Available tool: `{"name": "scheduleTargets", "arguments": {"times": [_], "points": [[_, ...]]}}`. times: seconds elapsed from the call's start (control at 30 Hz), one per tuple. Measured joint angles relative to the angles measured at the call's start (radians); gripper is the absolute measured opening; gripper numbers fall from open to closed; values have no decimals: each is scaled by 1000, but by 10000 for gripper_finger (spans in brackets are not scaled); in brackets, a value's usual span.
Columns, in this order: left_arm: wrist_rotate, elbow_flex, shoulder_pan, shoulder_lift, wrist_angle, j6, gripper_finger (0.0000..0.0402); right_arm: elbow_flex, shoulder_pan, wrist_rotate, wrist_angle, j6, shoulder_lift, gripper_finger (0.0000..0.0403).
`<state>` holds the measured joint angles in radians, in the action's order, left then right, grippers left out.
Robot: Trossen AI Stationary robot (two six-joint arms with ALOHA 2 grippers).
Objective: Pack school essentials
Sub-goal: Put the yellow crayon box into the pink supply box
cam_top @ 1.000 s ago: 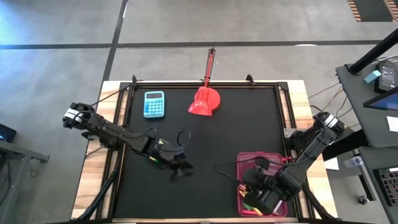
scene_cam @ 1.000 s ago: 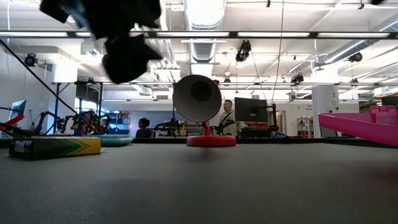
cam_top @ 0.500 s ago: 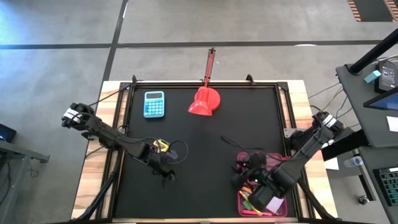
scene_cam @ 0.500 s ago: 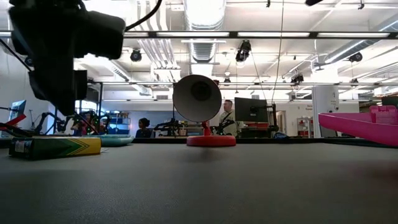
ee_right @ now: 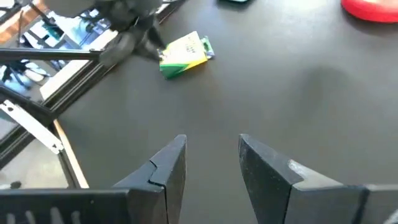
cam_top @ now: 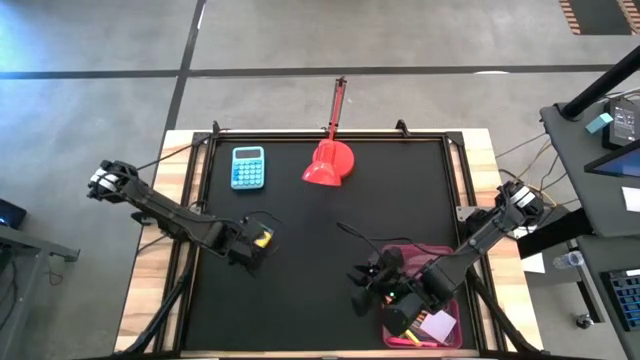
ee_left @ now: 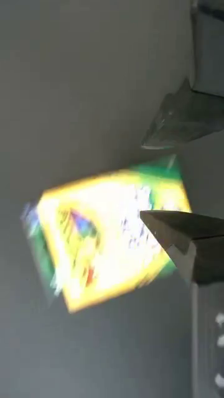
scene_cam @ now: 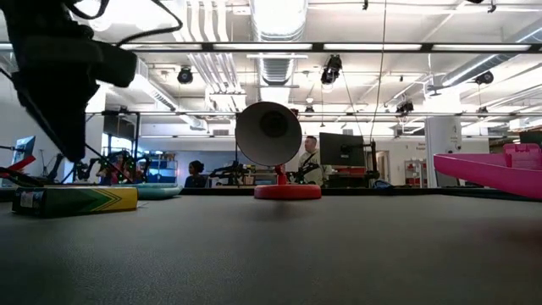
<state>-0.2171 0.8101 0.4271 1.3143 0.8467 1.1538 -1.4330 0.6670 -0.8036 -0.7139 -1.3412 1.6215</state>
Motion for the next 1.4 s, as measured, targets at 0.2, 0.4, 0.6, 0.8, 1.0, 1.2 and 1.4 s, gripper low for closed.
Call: {"name": "scheduleTargets", "arguments": {"times": [0.2,0.4,0.6,0.8,1.0,1.2,1.4], "points": [[-128,-51,-3,-26,158,154,155,0,-10,0,15,16,0,134],[-101,-119,-3,29,4,203,155,0,-11,2,19,14,8,134],[-92,-108,-2,100,-257,156,155,0,-12,8,24,17,14,134],[-71,-66,-1,205,-648,-1,155,0,-13,19,19,44,14,134],[-26,32,-1,296,-729,-146,155,0,-14,19,13,44,14,134],[15,63,64,249,-657,-298,155,44,-43,76,17,-106,16,134],[-260,41,204,252,-649,-411,155,161,-94,162,141,-184,24,134]]}}
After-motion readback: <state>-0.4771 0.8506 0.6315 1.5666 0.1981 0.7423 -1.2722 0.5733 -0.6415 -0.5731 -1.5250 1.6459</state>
